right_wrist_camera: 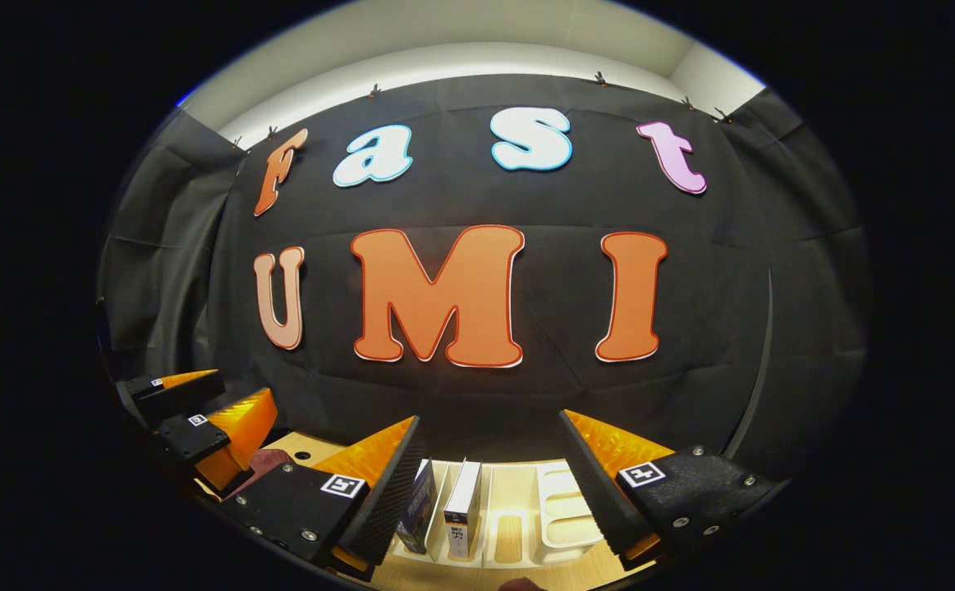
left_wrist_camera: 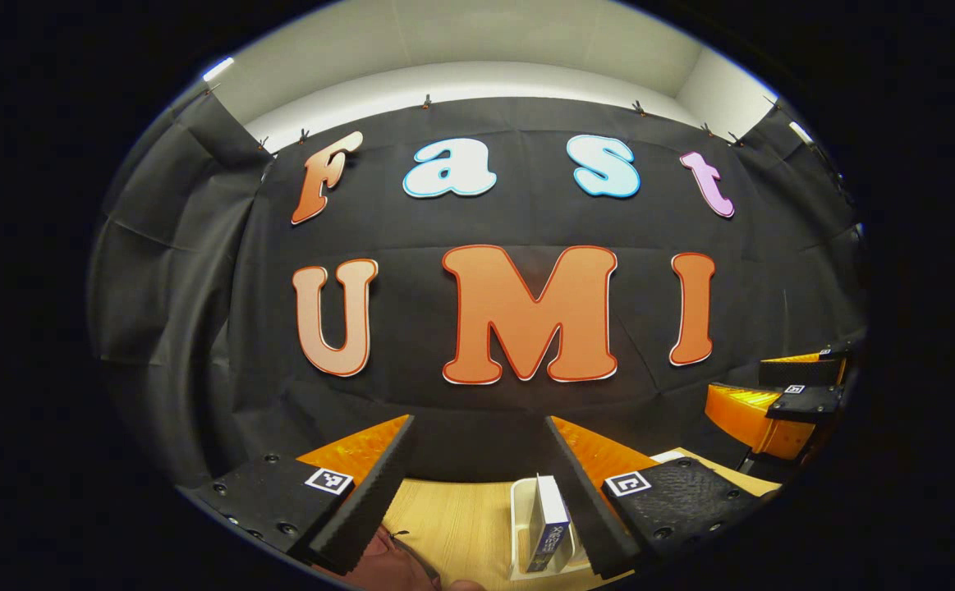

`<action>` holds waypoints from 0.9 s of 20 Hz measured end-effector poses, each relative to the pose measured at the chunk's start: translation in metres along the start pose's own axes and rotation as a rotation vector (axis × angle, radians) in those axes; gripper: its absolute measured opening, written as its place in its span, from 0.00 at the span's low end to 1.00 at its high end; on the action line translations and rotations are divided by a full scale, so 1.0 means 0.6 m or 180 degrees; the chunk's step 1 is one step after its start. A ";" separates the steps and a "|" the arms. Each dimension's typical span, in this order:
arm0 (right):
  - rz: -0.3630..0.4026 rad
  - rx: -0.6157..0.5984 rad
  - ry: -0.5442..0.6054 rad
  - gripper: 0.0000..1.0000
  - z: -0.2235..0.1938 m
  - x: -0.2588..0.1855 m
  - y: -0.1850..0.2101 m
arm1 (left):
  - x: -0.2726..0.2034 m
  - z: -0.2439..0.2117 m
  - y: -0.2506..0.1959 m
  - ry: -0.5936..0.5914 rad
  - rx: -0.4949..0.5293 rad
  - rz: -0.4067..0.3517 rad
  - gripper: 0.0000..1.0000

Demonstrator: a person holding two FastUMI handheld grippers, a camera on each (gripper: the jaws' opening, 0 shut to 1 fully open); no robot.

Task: Open the schoolbag, grab two books from the bookshelf and put them into the schoolbag.

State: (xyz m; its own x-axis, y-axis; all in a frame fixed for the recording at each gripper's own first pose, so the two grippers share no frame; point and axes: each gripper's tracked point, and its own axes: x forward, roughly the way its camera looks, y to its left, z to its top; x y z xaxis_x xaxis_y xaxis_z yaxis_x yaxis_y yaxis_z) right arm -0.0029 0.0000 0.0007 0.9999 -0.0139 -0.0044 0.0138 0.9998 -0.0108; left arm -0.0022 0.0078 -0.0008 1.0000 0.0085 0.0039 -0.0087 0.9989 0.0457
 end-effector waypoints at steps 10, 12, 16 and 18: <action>-0.0002 0.0012 0.0060 0.96 -0.013 0.002 0.003 | -0.003 -0.011 0.015 0.0082 0.0192 0.0089 0.95; -0.0005 0.0015 0.0057 0.96 -0.013 0.003 0.002 | -0.001 -0.012 0.016 0.0083 0.0209 0.0091 0.94; -0.0005 0.0022 0.0060 0.96 -0.016 0.002 0.002 | -0.002 -0.018 0.017 0.0115 0.0210 0.0092 0.94; -0.0010 0.0015 0.0075 0.96 -0.021 0.001 0.000 | -0.003 -0.022 0.021 0.0142 0.0233 0.0109 0.94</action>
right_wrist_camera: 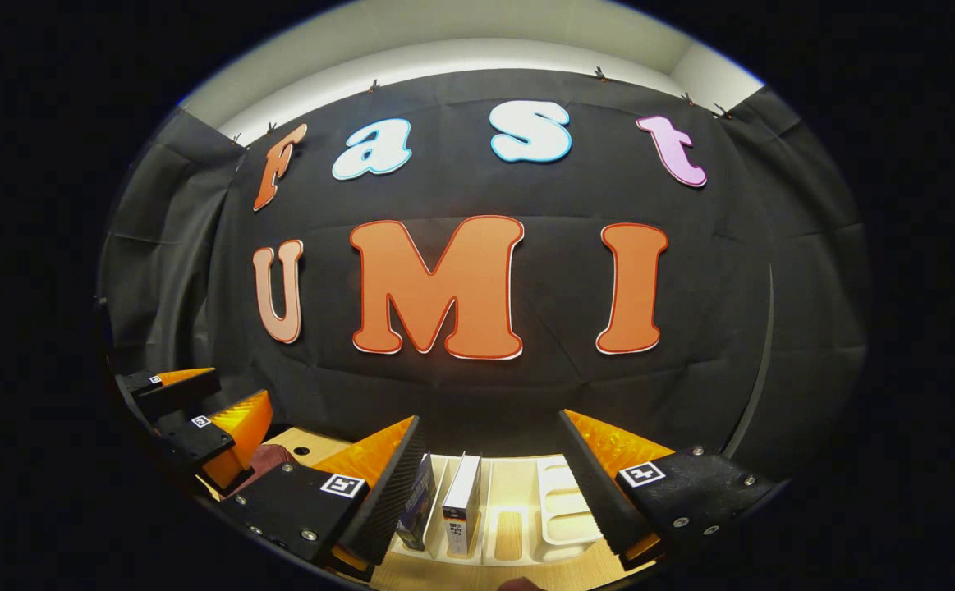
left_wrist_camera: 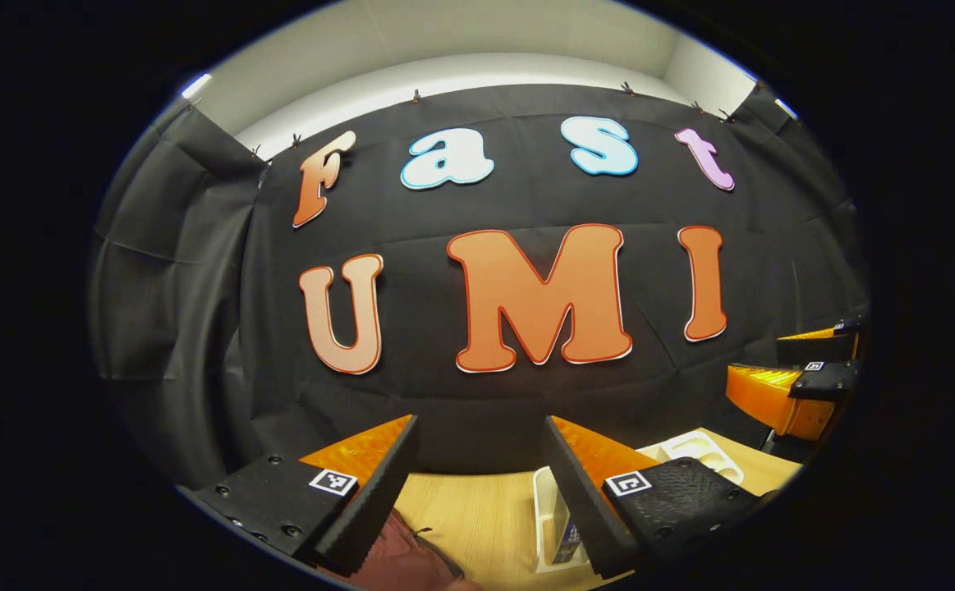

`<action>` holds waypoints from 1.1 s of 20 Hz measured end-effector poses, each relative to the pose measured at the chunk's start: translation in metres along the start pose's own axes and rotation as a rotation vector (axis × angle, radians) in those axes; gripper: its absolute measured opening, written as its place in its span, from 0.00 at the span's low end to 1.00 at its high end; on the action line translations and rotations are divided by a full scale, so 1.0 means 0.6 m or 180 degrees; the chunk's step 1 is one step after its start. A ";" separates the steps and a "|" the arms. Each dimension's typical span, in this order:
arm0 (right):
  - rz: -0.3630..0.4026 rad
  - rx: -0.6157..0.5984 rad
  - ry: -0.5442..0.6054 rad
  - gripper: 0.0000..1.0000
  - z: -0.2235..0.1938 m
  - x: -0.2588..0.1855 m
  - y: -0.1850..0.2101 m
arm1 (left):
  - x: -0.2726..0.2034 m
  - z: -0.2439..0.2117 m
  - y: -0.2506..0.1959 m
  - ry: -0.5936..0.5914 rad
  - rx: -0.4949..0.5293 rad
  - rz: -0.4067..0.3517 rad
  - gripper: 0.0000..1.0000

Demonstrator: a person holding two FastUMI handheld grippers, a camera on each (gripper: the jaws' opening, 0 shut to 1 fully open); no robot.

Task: Open the schoolbag, grab two books from the bookshelf and put them into the schoolbag.

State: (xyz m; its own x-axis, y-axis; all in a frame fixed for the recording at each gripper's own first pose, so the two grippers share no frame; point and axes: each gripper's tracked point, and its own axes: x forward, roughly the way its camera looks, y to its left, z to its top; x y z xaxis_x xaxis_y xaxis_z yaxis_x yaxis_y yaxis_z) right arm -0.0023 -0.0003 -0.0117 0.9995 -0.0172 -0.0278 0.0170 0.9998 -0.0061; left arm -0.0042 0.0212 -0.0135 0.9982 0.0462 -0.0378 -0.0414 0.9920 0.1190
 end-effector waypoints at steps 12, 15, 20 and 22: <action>0.0008 0.0053 0.0089 0.96 -0.025 0.009 -0.020 | -0.023 -0.084 0.060 0.0540 0.0521 0.0271 1.00; -0.0031 0.0055 0.0108 0.96 -0.036 0.012 -0.038 | -0.053 -0.141 0.081 0.1041 0.0767 0.0332 0.96; -0.0079 0.0003 0.0164 0.96 -0.058 0.023 -0.068 | -0.095 -0.229 0.094 0.1618 0.1116 0.0274 0.99; -0.0090 0.0010 0.0214 0.96 -0.070 0.027 -0.082 | -0.102 -0.272 0.100 0.1800 0.1296 0.0246 0.99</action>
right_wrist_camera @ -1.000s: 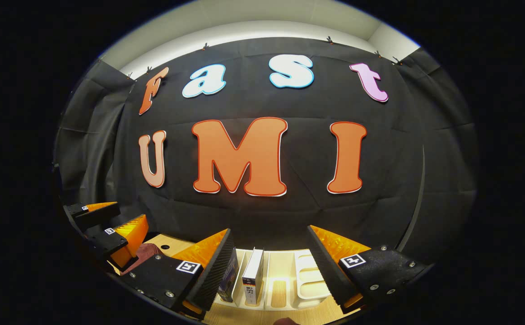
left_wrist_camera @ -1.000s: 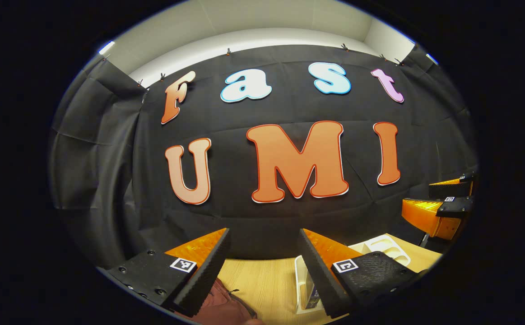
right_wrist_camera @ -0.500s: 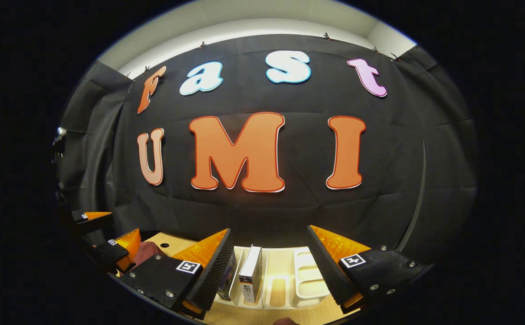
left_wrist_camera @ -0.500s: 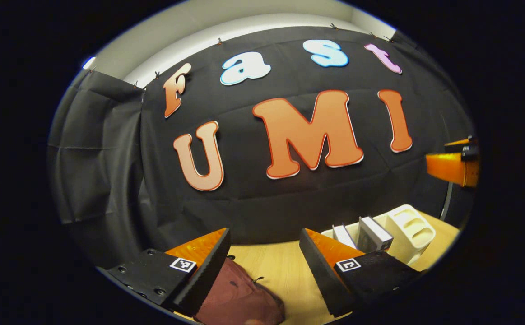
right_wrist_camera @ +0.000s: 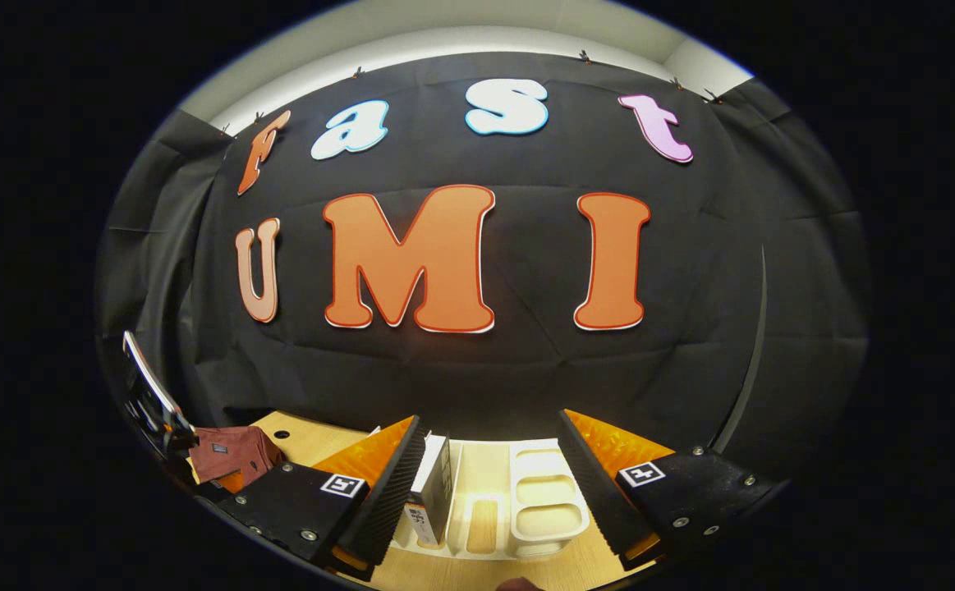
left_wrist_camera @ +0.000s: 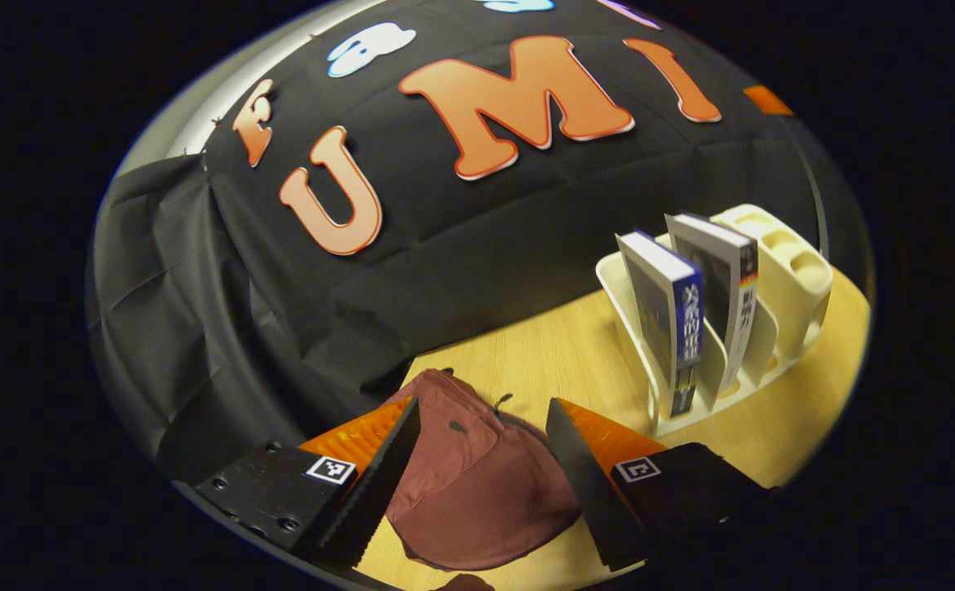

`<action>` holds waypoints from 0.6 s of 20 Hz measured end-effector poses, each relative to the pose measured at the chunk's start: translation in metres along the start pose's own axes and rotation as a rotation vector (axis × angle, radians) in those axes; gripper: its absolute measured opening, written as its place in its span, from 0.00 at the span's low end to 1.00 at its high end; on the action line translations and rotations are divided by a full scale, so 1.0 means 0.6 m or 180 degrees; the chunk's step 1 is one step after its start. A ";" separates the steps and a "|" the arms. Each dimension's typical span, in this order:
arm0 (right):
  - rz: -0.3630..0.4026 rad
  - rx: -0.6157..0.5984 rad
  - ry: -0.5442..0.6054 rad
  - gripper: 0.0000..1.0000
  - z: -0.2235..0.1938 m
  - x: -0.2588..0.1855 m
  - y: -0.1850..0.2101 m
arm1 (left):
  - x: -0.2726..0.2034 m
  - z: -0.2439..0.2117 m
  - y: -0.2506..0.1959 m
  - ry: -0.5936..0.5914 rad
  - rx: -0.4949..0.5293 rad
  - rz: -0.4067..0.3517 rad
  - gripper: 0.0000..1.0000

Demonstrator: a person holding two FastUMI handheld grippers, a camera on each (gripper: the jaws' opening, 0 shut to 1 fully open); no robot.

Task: Open the schoolbag, grab two books from the bookshelf and put them into the schoolbag.

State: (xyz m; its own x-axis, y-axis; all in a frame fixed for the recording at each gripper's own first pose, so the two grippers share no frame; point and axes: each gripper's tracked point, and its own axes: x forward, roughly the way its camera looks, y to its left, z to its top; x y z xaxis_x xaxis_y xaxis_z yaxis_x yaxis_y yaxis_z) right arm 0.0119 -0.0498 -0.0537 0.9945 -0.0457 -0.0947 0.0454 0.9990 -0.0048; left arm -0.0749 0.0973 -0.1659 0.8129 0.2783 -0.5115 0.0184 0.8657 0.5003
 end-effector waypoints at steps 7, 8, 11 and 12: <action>-0.0026 -0.0054 0.0206 0.96 -0.054 0.025 -0.042 | 0.039 -0.114 -0.035 0.0663 0.0631 -0.0139 0.99; -0.0024 -0.0052 0.0241 0.96 -0.063 0.027 -0.047 | 0.042 -0.127 -0.034 0.0715 0.0708 -0.0121 0.99; -0.0015 -0.0067 0.0359 0.96 -0.095 0.041 -0.061 | 0.047 -0.159 -0.039 0.0884 0.0814 -0.0120 0.98; -0.0001 -0.0076 0.0398 0.97 -0.105 0.045 -0.062 | 0.045 -0.173 -0.048 0.0923 0.0857 -0.0127 0.98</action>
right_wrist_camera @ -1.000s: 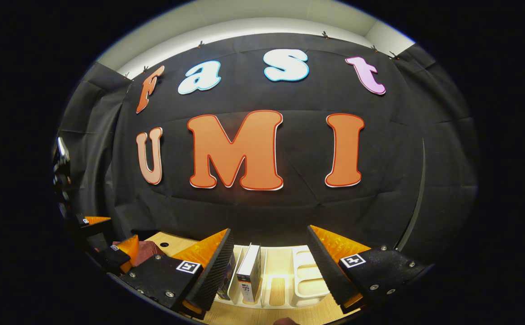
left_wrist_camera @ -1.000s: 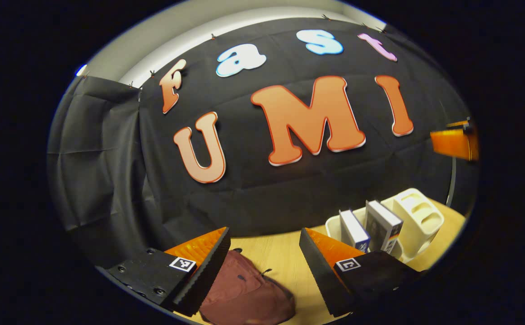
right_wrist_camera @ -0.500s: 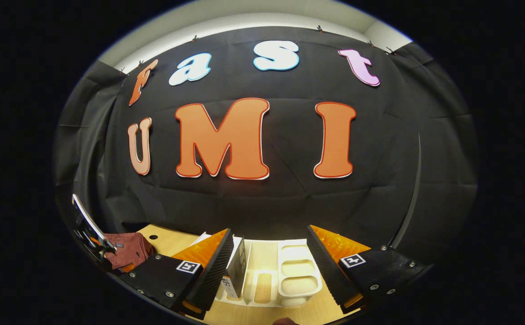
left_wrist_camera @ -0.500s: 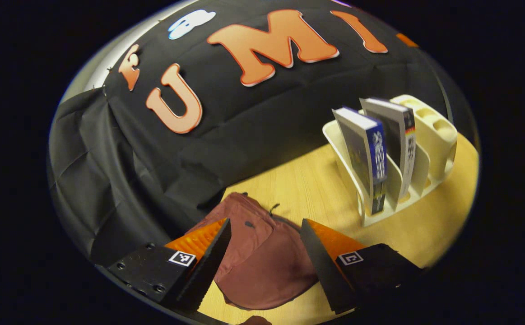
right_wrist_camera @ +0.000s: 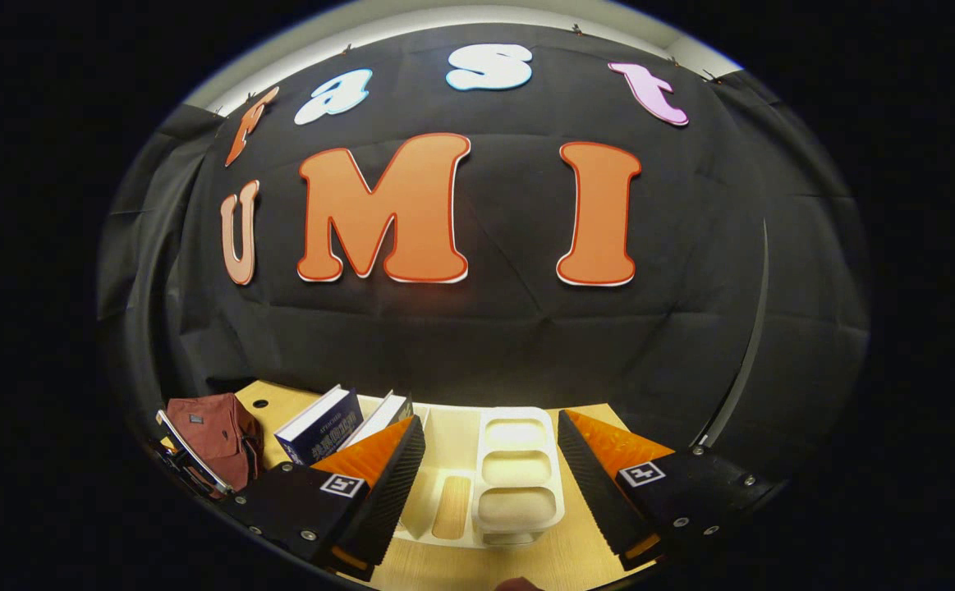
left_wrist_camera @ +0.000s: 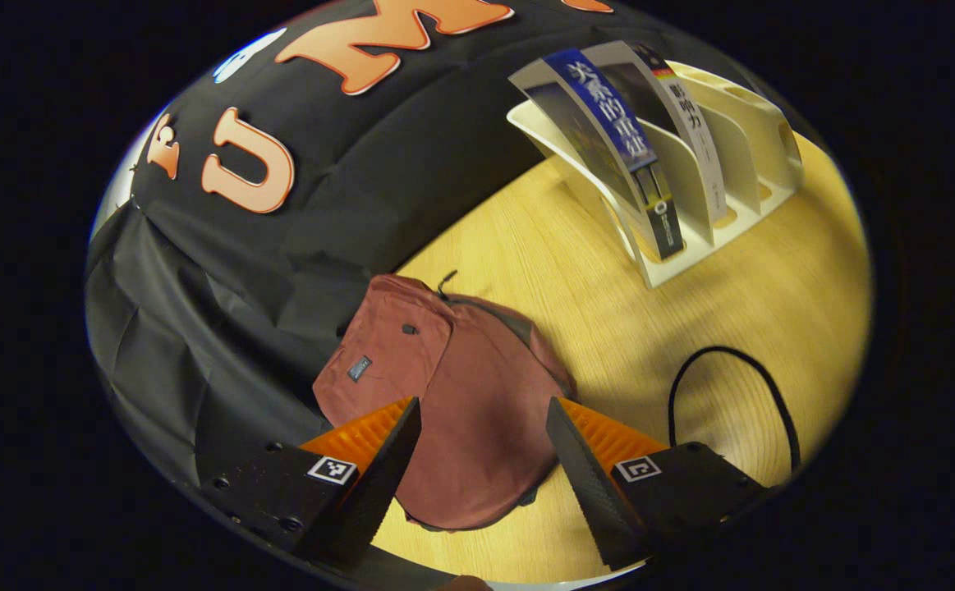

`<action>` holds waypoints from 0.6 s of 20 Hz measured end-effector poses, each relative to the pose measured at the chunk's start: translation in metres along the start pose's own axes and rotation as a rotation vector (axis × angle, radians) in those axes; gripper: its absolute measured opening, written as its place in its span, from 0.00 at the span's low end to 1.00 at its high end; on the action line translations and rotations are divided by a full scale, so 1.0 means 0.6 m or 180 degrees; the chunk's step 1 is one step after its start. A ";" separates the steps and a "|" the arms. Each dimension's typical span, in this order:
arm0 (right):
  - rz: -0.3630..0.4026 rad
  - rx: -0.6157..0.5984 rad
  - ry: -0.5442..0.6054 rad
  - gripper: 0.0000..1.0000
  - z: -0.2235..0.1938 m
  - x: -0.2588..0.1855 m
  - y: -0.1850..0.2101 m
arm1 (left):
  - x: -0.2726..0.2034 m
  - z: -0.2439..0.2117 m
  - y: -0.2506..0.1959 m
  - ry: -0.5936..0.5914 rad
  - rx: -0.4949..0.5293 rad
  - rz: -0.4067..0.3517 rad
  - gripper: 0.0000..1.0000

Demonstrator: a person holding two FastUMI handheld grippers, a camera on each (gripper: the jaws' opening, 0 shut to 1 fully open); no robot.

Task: Open the schoolbag, grab two books from the bookshelf and put them into the schoolbag.

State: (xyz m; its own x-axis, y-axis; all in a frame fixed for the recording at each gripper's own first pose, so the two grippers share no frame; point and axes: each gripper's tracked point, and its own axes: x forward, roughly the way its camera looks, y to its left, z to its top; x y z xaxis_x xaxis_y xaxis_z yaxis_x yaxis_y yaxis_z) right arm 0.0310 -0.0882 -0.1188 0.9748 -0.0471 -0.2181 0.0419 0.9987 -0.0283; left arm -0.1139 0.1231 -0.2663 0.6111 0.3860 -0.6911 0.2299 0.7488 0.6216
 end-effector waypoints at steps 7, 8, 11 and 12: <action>0.0029 -0.0036 0.0149 0.97 -0.041 0.016 -0.022 | 0.028 -0.053 -0.054 0.0219 0.0273 0.0014 0.98; 0.0019 -0.0046 0.0166 0.97 -0.047 0.017 -0.025 | 0.031 -0.055 -0.058 0.0216 0.0321 0.0035 0.99; -0.0028 -0.0050 0.0164 0.97 -0.046 0.013 -0.041 | 0.036 -0.058 -0.050 0.0203 0.0411 0.0140 0.98; -0.0037 -0.0033 0.0154 0.97 -0.043 0.012 -0.046 | 0.041 -0.057 -0.045 0.0212 0.0439 0.0174 0.98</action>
State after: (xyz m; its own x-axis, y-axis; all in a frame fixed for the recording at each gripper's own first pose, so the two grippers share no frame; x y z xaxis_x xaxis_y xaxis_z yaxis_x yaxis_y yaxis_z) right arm 0.0311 -0.1164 -0.1446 0.9625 -0.0599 -0.2645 0.0507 0.9979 -0.0413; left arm -0.1309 0.1309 -0.3130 0.5749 0.4625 -0.6750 0.3025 0.6464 0.7005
